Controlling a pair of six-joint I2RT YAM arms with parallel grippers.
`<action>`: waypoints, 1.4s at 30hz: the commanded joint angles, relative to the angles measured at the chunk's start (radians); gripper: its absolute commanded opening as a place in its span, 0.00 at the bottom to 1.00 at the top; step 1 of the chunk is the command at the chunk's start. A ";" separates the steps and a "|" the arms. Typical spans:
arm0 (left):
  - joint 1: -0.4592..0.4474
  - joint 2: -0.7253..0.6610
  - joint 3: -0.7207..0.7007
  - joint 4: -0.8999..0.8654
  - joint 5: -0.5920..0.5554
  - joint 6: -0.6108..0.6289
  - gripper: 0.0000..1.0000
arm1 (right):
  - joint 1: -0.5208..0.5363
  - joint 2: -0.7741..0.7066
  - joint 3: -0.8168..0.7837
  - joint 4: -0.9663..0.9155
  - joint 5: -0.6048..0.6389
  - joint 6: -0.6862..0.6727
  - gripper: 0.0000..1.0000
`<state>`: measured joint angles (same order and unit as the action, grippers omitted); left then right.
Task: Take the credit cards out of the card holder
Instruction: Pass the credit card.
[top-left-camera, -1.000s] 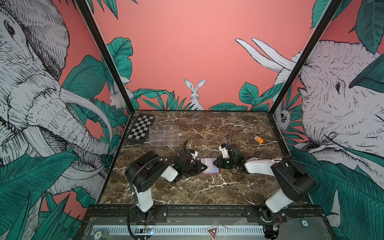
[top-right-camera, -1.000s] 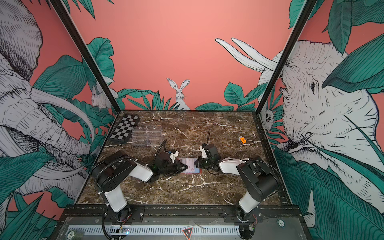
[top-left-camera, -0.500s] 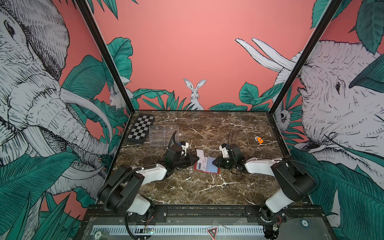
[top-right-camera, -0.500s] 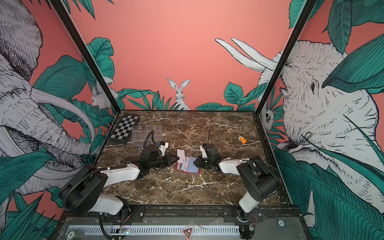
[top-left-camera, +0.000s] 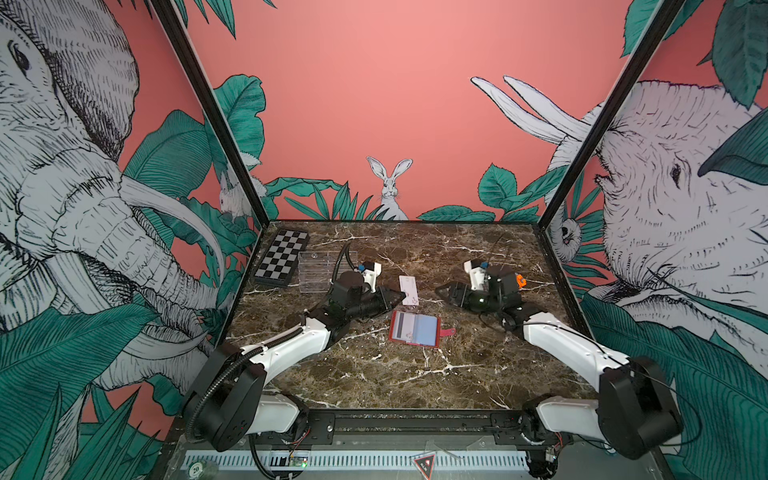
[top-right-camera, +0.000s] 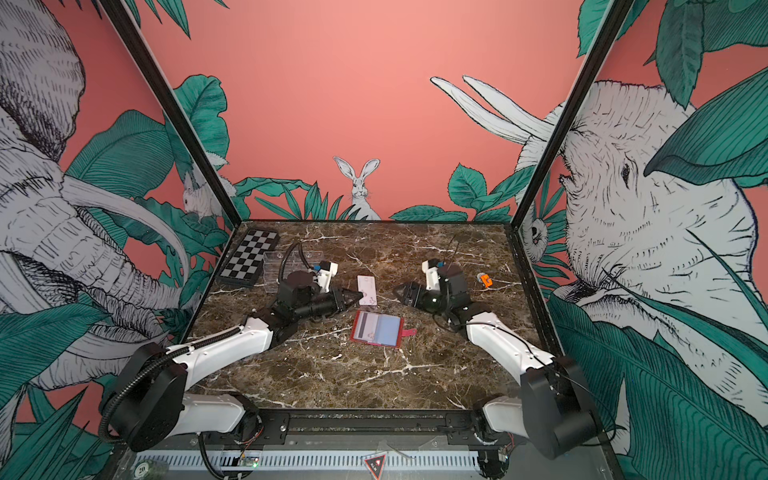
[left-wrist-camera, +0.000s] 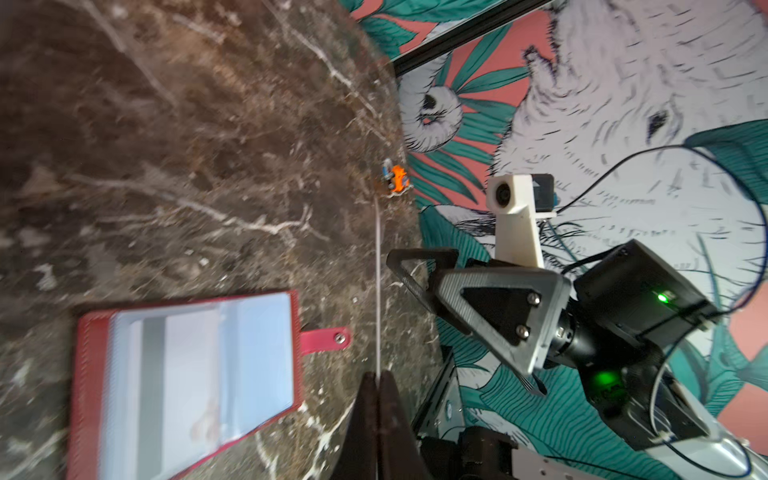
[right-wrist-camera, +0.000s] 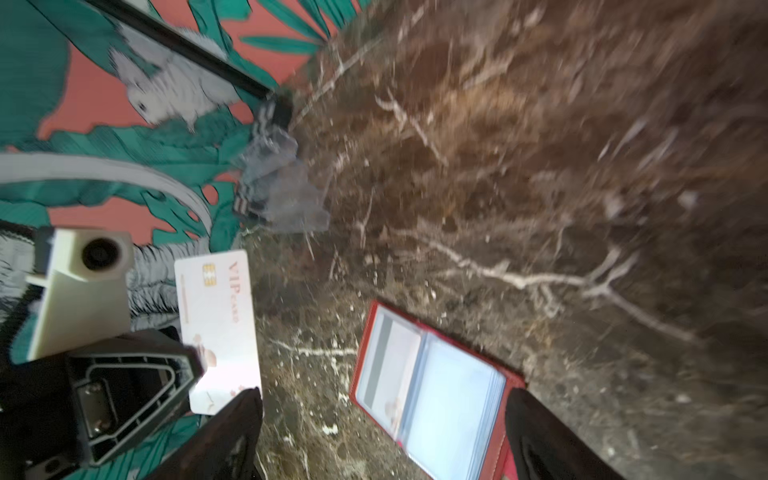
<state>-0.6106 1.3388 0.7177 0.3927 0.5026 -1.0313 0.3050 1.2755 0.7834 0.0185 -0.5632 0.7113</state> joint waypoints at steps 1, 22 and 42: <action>-0.001 0.044 0.071 0.147 0.040 -0.095 0.00 | -0.097 0.006 0.097 -0.061 -0.183 -0.034 0.90; -0.051 0.395 0.308 0.683 0.217 -0.504 0.00 | -0.172 -0.020 0.092 0.338 -0.272 0.181 0.75; -0.084 0.419 0.296 0.703 0.202 -0.525 0.00 | -0.114 -0.031 0.070 0.348 -0.283 0.221 0.43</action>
<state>-0.6933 1.7512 1.0077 1.0267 0.6991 -1.5318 0.1829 1.2728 0.8677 0.3450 -0.8417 0.9283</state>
